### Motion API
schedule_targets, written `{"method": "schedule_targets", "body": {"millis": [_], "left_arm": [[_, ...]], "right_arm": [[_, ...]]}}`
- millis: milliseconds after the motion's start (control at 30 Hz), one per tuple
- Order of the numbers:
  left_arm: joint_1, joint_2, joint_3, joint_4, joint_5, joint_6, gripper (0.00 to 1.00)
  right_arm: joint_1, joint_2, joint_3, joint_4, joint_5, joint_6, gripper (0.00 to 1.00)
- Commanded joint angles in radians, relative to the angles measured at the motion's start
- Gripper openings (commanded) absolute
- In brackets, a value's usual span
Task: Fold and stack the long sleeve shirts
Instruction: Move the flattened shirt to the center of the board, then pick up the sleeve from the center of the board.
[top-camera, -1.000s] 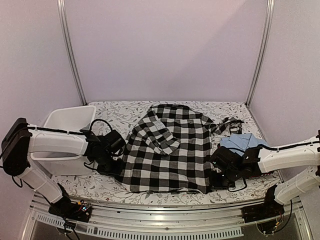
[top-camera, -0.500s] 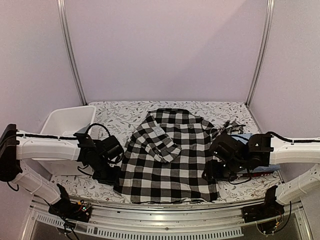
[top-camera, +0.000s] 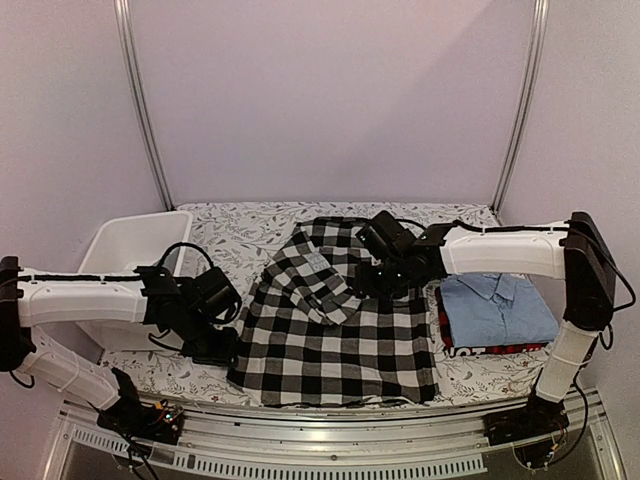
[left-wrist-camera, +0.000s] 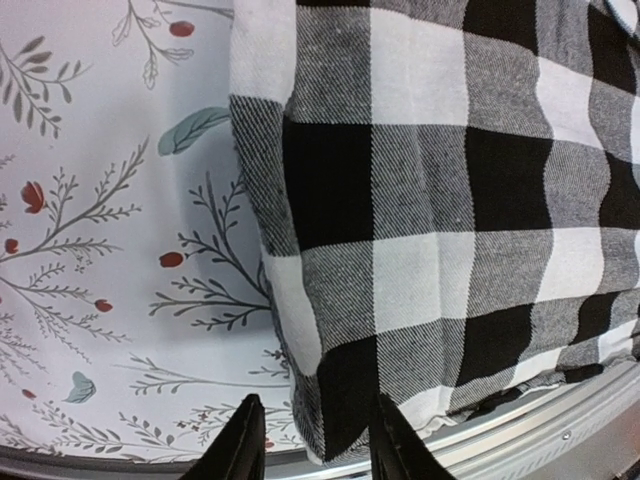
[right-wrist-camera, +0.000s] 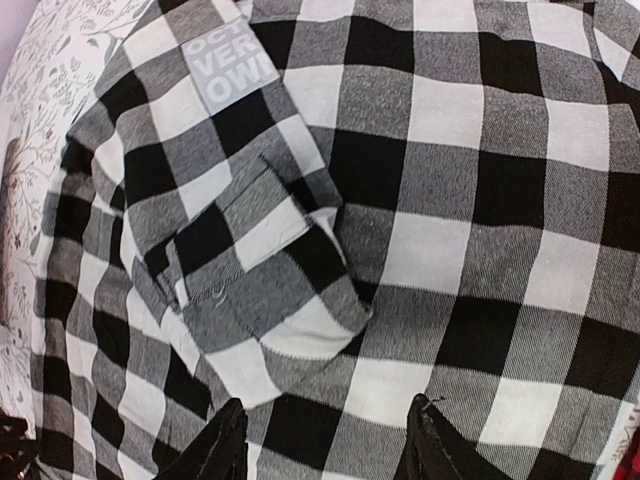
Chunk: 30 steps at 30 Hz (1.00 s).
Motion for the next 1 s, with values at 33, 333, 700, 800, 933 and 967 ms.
{"method": "schedule_targets", "body": {"millis": [33,333,700,800,933,967], "left_arm": [[-0.009,-0.024,-0.014,0.001,-0.002,-0.008,0.35],[-0.008,-0.034,-0.033,0.002,0.012,-0.006,0.31],[-0.009,-0.044,-0.051,0.0,0.013,-0.012,0.3],[-0.01,-0.043,-0.051,0.004,0.015,-0.014,0.3],[-0.009,-0.043,-0.06,0.011,0.016,-0.017,0.3],[-0.009,-0.043,-0.062,0.014,0.018,-0.017,0.3]], "right_arm": [[-0.082,0.119,0.077,0.145,-0.083,-0.085,0.5],[-0.094,0.212,0.081,0.179,-0.127,-0.084,0.47],[-0.094,0.208,0.009,0.231,-0.156,-0.041,0.45],[-0.094,0.215,0.005,0.231,-0.154,-0.036,0.45],[-0.094,0.219,0.002,0.246,-0.159,-0.032,0.45],[-0.094,0.221,0.003,0.25,-0.161,-0.031,0.44]]}}
